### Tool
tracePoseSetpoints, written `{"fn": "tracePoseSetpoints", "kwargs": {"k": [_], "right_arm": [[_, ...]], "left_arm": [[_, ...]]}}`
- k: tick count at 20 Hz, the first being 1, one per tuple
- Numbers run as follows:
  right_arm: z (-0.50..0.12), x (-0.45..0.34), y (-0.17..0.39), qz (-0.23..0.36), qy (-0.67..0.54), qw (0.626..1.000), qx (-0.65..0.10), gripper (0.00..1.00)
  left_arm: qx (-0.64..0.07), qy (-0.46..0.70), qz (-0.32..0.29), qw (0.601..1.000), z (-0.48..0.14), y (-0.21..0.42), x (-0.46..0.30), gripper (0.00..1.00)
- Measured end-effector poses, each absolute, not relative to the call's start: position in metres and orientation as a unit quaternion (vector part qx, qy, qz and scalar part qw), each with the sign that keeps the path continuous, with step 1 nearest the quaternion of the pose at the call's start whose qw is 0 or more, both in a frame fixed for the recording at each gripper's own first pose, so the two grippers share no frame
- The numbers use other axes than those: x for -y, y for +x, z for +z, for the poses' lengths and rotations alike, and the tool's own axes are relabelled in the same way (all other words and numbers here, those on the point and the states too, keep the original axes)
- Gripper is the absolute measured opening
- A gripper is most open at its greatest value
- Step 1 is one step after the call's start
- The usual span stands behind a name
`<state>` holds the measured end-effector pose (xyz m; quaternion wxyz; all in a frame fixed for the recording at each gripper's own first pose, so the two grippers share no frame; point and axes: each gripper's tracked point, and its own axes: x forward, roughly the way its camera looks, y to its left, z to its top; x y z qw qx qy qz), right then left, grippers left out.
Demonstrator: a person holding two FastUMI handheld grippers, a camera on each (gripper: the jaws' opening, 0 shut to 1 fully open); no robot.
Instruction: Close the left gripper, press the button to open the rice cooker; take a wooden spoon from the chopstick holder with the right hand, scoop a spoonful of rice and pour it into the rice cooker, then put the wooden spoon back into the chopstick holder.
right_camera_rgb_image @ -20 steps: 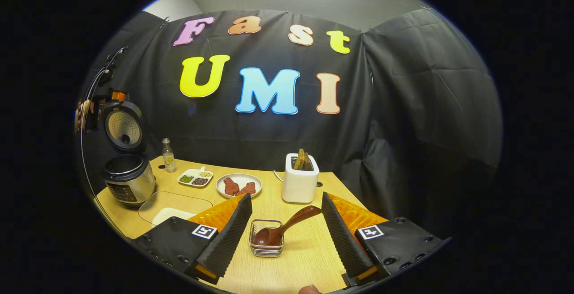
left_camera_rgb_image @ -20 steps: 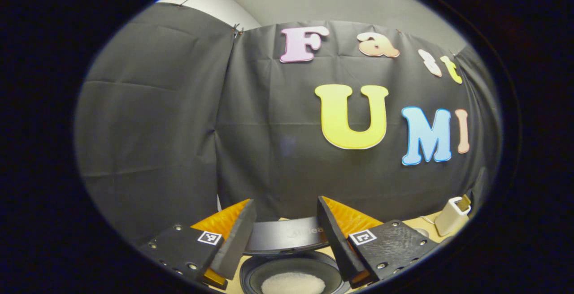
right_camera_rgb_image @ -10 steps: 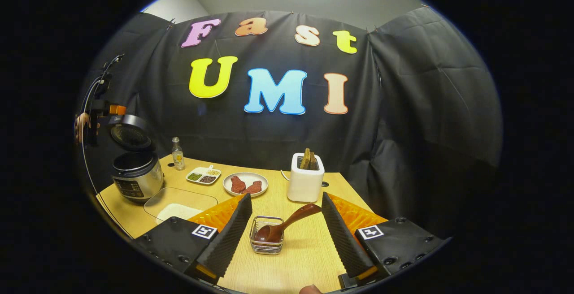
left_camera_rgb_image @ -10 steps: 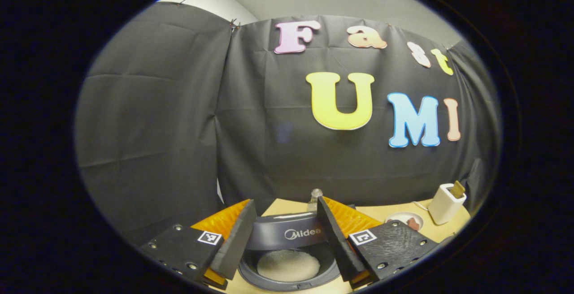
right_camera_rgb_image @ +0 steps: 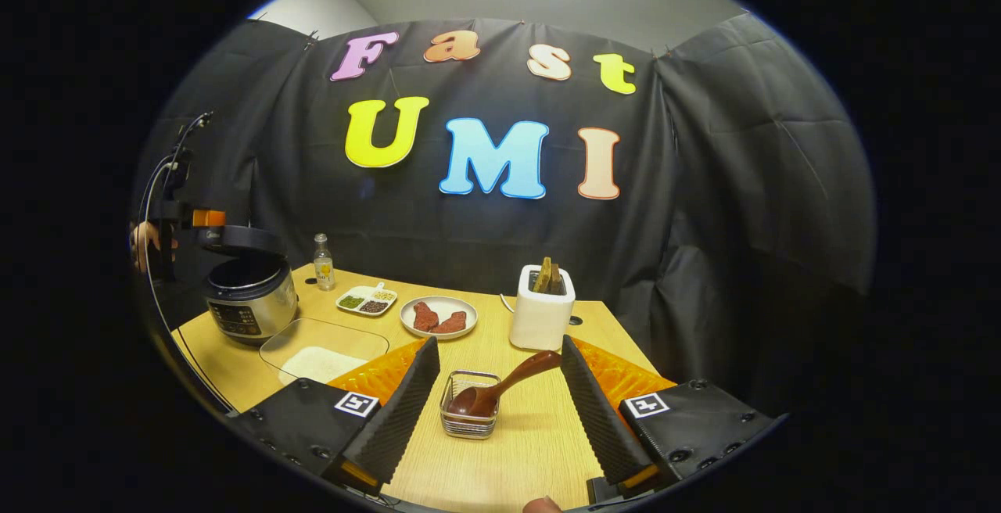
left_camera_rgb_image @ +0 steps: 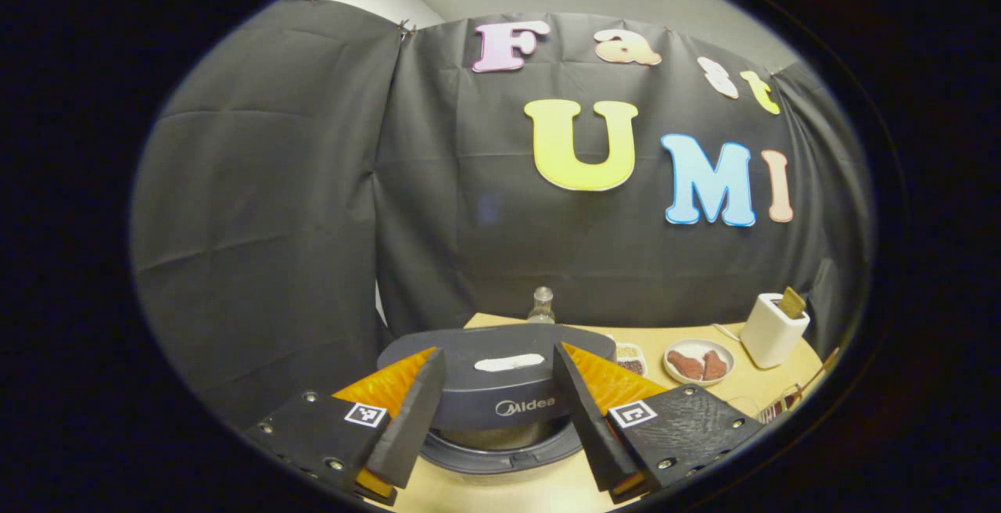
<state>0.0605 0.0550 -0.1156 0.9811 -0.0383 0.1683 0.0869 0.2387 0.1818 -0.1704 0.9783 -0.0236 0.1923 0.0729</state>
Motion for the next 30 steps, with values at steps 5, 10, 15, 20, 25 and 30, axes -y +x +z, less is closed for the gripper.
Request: {"fn": "tracePoseSetpoints", "kwargs": {"k": [5,10,15,20,25,30], "right_arm": [[-0.117,-0.056,0.059,0.092,-0.041,0.980,-0.172,0.97],[-0.118,-0.056,0.057,0.091,-0.044,0.980,-0.173,0.97],[-0.120,-0.056,0.057,0.089,-0.043,0.980,-0.175,0.97],[-0.129,-0.062,0.056,0.093,-0.041,0.978,-0.183,0.97],[-0.119,-0.069,0.061,0.101,-0.042,0.978,-0.176,0.97],[-0.092,-0.070,0.071,0.104,-0.031,0.983,-0.145,0.98]], "left_arm": [[-0.222,-0.020,0.069,0.972,-0.209,0.218,-0.172,0.88],[-0.249,-0.011,0.066,0.966,-0.238,0.208,-0.167,0.88],[-0.256,-0.006,0.067,0.964,-0.250,0.205,-0.165,0.89],[-0.263,-0.021,0.075,0.962,-0.258,0.196,-0.166,0.88],[-0.218,0.000,0.073,0.973,-0.251,0.195,-0.160,0.90],[-0.147,-0.020,0.057,0.987,-0.184,0.184,-0.143,0.86]]}}
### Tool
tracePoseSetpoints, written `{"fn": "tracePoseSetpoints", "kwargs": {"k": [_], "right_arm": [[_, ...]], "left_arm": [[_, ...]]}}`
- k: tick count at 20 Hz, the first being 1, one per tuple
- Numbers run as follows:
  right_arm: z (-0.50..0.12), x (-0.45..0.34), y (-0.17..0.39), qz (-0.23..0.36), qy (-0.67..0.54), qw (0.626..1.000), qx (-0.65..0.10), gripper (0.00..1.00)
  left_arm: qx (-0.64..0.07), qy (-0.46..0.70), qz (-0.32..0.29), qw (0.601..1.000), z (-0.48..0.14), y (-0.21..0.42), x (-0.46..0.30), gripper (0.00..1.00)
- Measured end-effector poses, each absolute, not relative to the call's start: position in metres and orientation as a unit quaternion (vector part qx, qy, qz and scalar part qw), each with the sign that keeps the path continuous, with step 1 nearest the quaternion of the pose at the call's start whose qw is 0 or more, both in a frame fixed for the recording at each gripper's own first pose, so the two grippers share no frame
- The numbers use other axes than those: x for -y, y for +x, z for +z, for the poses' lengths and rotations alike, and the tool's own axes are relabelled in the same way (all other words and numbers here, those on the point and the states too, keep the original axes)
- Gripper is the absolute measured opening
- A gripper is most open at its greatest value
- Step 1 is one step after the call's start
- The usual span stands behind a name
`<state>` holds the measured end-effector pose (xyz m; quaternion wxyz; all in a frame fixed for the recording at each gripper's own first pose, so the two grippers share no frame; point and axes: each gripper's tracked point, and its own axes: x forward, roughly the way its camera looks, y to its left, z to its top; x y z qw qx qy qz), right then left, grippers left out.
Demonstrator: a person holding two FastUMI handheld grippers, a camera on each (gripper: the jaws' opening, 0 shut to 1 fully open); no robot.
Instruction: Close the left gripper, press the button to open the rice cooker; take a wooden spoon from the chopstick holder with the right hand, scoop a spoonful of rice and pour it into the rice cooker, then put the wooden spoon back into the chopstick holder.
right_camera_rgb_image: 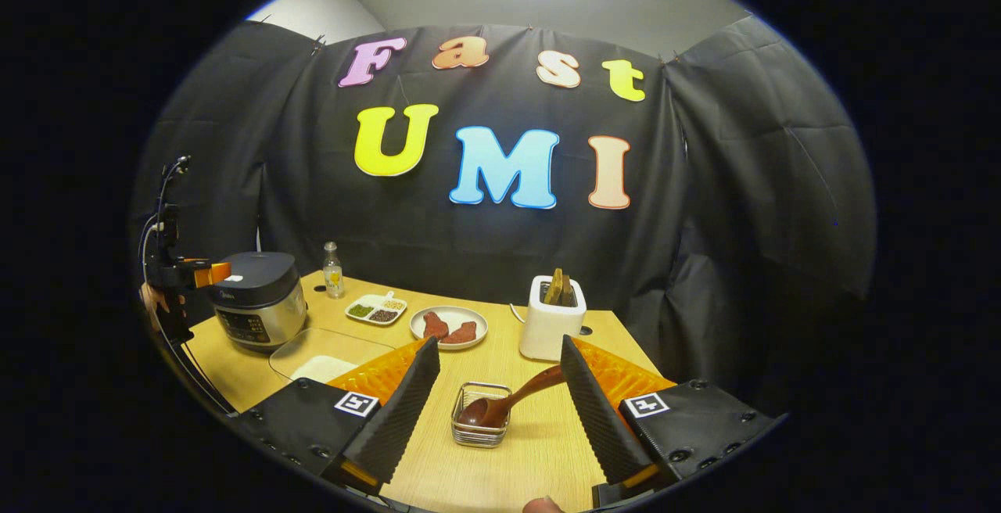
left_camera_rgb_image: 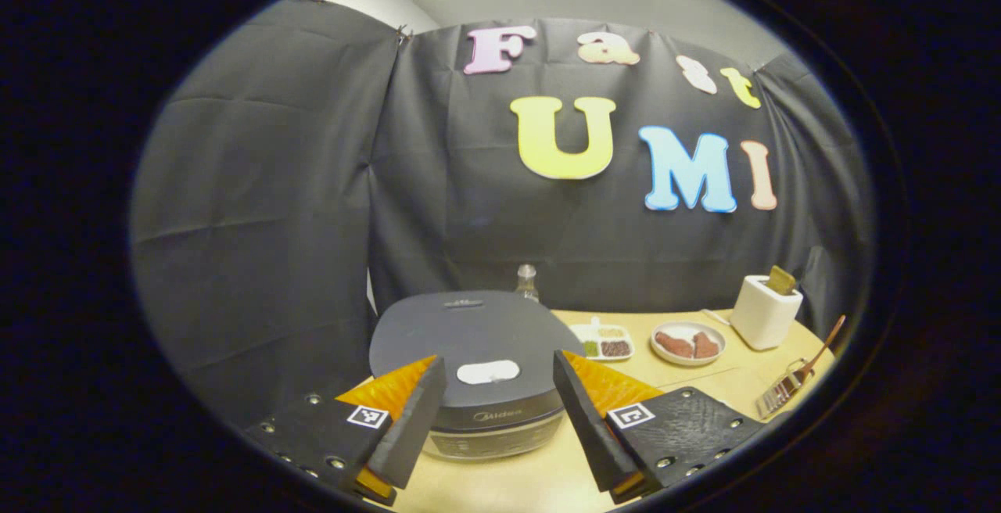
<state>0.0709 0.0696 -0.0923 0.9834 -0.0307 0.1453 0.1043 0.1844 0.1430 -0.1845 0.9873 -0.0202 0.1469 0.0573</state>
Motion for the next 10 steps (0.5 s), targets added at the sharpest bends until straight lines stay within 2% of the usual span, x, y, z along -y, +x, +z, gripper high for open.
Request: {"fn": "tracePoseSetpoints", "kwargs": {"k": [10], "right_arm": [[-0.056,-0.069,0.068,0.115,-0.021,0.989,-0.094,0.97]], "left_arm": [[-0.050,-0.012,0.035,0.998,-0.064,0.103,-0.115,0.84]]}}
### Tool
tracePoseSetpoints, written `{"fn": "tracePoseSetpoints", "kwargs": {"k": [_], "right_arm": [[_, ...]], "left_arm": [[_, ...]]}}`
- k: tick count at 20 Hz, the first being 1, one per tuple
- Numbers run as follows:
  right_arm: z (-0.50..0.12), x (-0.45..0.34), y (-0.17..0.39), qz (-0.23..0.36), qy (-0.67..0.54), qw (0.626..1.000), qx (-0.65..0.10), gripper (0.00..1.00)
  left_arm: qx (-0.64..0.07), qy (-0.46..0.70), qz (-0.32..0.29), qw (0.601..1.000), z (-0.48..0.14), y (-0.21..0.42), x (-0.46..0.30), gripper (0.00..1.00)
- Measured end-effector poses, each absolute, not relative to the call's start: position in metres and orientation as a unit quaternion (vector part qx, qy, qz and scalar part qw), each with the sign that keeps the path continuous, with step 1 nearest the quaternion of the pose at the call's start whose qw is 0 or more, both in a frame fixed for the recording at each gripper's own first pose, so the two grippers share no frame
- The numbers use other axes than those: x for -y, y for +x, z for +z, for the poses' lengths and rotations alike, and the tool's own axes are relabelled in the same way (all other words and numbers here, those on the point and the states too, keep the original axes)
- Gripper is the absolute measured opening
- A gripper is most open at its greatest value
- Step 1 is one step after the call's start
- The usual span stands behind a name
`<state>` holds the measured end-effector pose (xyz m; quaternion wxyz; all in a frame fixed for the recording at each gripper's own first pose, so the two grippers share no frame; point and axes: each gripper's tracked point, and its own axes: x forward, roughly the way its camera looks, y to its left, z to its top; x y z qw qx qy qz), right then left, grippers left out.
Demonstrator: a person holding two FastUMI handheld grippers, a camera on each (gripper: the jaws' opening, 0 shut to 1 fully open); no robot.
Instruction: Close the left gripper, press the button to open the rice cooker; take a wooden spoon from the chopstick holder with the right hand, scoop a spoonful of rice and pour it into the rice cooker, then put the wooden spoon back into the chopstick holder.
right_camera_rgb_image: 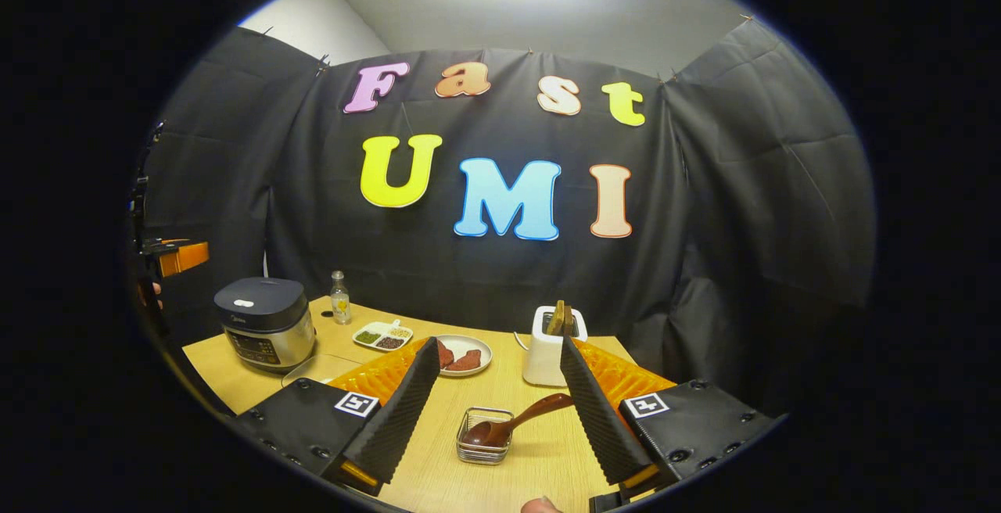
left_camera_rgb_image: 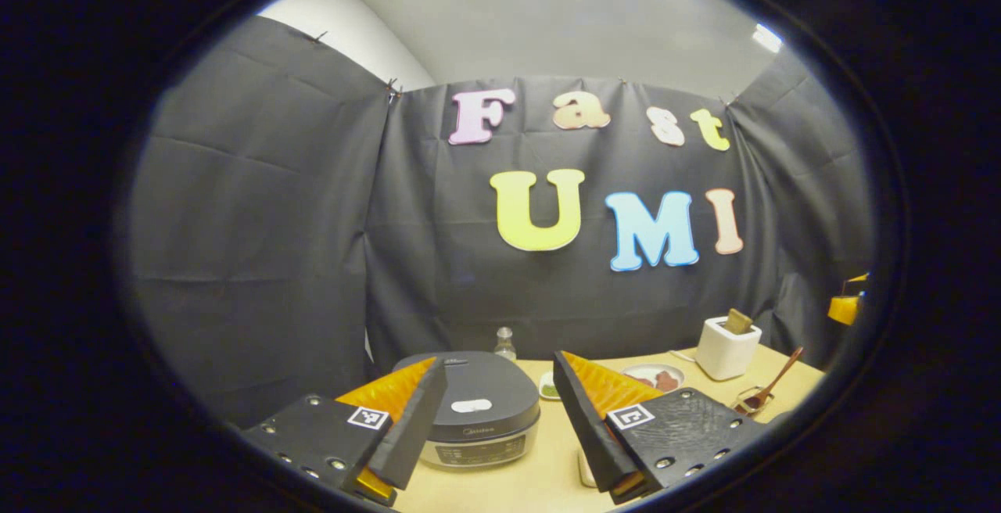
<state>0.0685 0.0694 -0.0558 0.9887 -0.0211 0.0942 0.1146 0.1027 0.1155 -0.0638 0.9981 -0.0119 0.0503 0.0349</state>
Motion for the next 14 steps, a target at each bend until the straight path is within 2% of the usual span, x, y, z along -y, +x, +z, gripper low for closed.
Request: {"fn": "tracePoseSetpoints", "kwargs": {"k": [8,14], "right_arm": [[-0.038,-0.066,0.060,0.120,-0.005,0.991,-0.057,0.98],[-0.035,-0.073,0.056,0.130,-0.007,0.990,-0.054,0.98]], "left_arm": [[-0.024,-0.010,0.038,0.999,-0.033,0.045,-0.100,0.84],[-0.019,-0.010,0.048,0.999,-0.030,0.031,-0.105,0.84]]}}
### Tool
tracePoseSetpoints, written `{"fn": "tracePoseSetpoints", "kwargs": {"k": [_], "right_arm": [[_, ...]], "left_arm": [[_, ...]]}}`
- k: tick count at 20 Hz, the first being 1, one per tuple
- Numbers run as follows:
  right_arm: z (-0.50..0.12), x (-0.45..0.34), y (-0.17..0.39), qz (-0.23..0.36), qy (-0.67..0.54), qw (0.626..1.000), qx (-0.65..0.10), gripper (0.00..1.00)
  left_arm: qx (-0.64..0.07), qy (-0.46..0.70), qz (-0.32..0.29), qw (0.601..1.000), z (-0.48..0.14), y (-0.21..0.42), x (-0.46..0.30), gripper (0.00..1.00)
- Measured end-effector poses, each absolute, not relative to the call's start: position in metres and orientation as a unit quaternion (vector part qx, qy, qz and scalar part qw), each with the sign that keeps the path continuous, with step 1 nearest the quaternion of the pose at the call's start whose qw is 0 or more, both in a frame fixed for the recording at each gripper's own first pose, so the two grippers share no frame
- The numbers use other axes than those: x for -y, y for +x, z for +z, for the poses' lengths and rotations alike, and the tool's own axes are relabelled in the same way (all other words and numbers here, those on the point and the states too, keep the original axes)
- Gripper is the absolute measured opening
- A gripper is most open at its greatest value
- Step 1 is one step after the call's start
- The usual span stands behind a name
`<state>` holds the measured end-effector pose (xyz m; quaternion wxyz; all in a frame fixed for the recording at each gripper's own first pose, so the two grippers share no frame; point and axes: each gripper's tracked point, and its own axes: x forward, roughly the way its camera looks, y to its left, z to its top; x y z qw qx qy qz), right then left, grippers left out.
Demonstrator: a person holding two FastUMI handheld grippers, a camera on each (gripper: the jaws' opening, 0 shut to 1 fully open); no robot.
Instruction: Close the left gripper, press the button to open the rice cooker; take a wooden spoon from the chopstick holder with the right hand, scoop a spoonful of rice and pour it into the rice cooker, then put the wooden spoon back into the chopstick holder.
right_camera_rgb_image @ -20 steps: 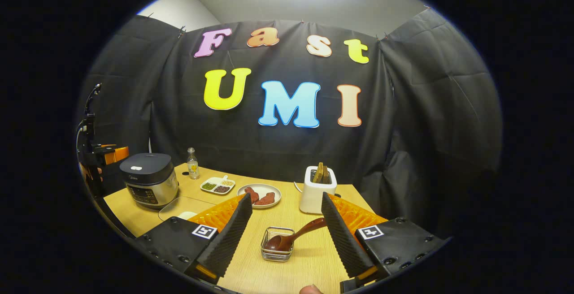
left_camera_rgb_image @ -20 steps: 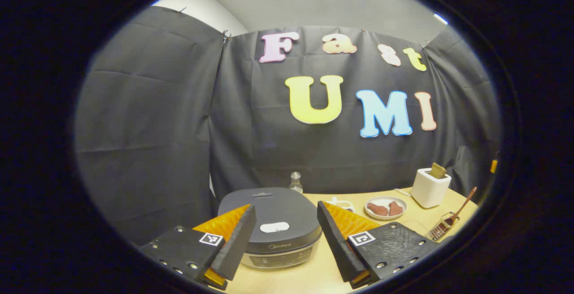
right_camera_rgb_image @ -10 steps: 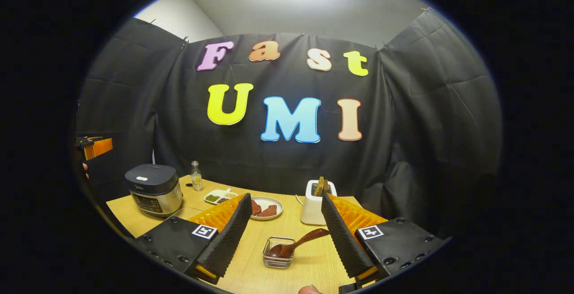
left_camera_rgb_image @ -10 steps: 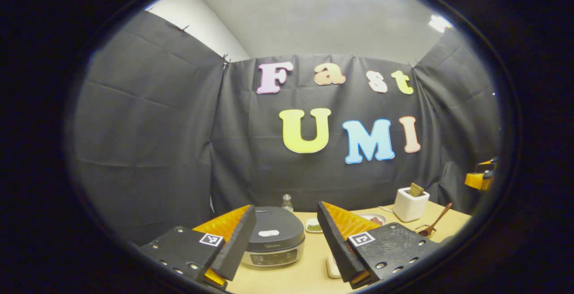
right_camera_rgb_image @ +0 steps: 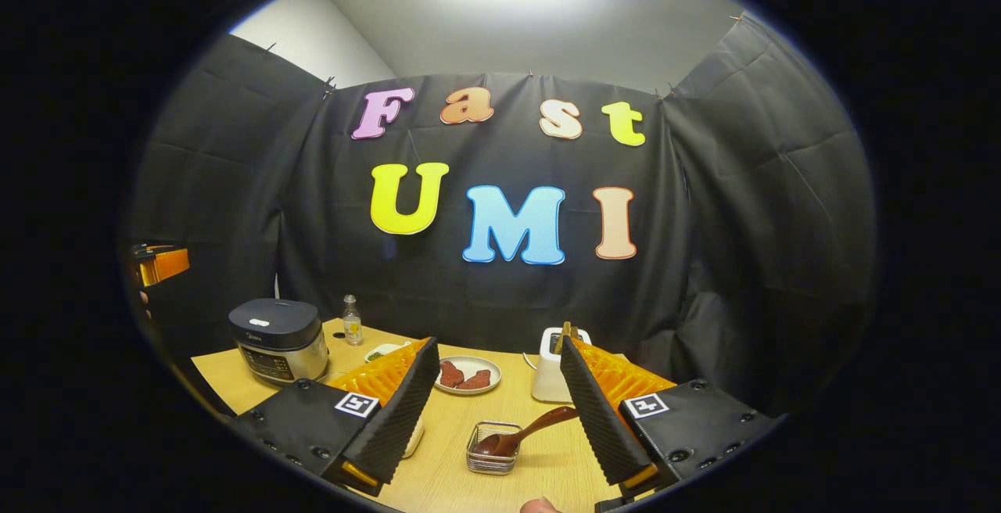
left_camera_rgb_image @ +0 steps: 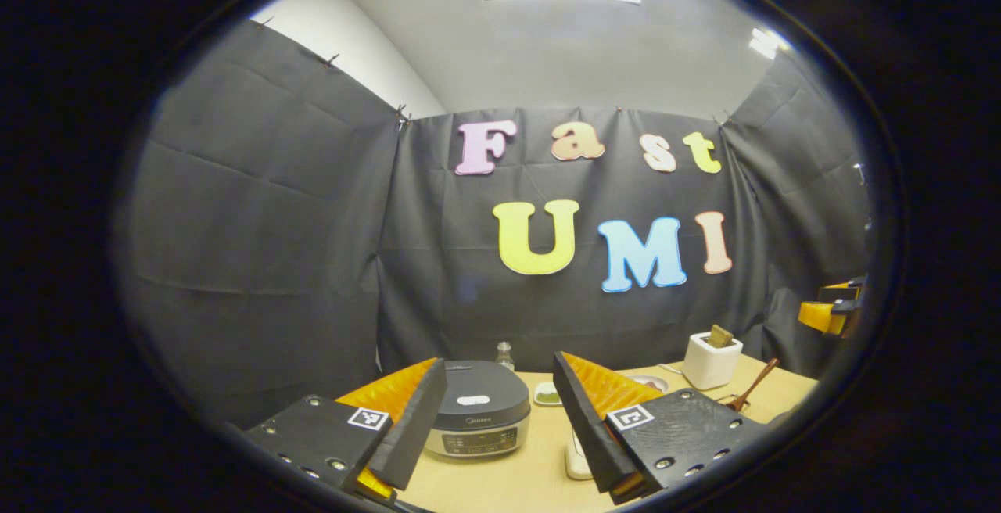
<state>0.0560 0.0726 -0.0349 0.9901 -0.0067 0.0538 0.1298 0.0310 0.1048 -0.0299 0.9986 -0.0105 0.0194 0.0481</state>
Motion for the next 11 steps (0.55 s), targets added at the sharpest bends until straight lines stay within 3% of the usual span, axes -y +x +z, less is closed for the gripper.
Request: {"fn": "tracePoseSetpoints", "kwargs": {"k": [11], "right_arm": [[-0.0338,-0.0805,0.0613,0.134,0.004,0.990,-0.052,0.98]], "left_arm": [[-0.018,-0.004,0.048,0.999,-0.0276,0.0305,-0.1008,0.84]]}}
